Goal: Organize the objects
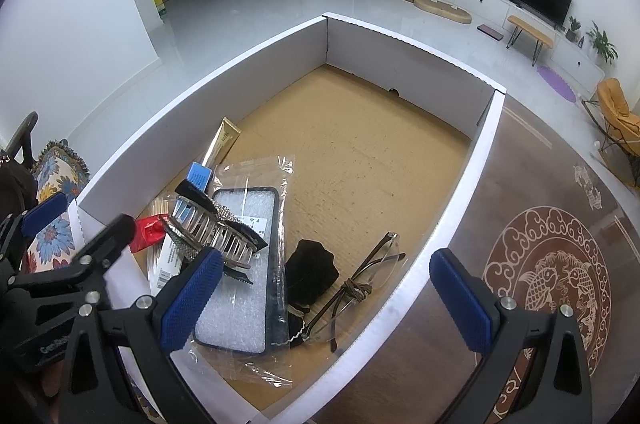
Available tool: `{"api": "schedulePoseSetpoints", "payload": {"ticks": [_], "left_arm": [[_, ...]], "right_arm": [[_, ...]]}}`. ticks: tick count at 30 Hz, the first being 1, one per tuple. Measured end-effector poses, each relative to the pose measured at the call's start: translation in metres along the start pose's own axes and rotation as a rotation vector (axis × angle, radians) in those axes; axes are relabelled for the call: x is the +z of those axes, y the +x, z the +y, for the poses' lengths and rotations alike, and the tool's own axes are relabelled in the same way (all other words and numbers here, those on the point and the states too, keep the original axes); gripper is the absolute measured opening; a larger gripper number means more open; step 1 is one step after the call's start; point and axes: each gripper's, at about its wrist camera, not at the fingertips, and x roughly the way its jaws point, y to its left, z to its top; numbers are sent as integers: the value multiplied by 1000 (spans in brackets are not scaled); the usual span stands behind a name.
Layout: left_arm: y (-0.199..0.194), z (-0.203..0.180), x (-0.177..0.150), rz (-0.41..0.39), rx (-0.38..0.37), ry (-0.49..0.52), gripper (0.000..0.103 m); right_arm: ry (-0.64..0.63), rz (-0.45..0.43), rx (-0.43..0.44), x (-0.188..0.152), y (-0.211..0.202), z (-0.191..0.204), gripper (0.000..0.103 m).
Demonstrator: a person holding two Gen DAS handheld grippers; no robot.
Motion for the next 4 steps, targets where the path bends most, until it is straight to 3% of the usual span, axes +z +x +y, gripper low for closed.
{"api": "schedulePoseSetpoints", "payload": {"ticks": [4], "left_arm": [[-10,-1,2,-40,44,11,102]], "right_arm": [[13,-12,7,1,-3,-2,103]]}}
